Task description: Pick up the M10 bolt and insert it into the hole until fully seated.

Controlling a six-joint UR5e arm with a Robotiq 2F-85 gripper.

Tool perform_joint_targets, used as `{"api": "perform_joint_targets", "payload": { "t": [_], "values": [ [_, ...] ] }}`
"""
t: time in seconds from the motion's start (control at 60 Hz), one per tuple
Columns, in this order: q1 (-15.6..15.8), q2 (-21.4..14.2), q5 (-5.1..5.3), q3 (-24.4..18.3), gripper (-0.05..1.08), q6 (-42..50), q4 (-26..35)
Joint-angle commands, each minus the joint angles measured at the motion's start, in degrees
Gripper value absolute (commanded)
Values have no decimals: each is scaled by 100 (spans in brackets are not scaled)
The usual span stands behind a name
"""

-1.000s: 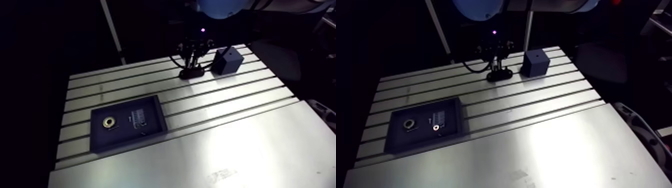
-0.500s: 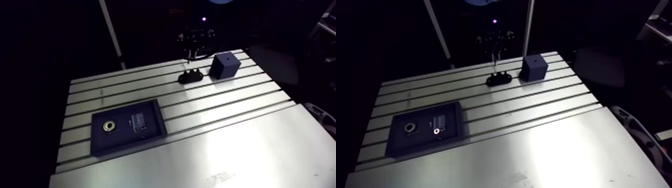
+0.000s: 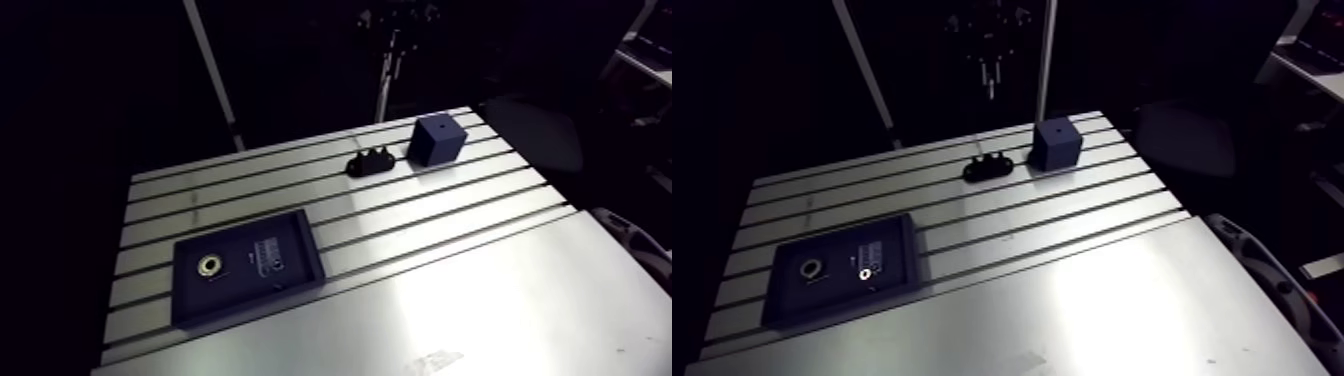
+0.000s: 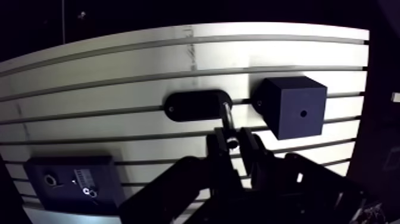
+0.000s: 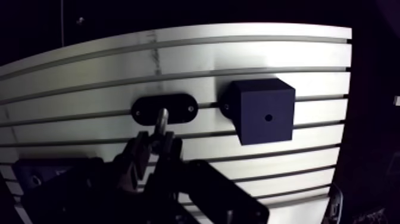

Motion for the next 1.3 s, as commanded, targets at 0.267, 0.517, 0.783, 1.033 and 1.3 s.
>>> {"api": "perform_joint_targets", "payload": {
  "t": [0.267, 0.517, 0.783, 1.033, 1.3],
  "values": [
    [-351, 231, -60, -1431, 108, -10, 2041],
    [-362, 367, -151, -1531, 108, 2, 2127],
    [-370, 740, -201, -1932, 108, 357, 2446],
    [-448, 1010, -318, -2033, 108, 456, 2434],
    [-449, 1099, -327, -2109, 108, 448, 2359]
  ]
}}
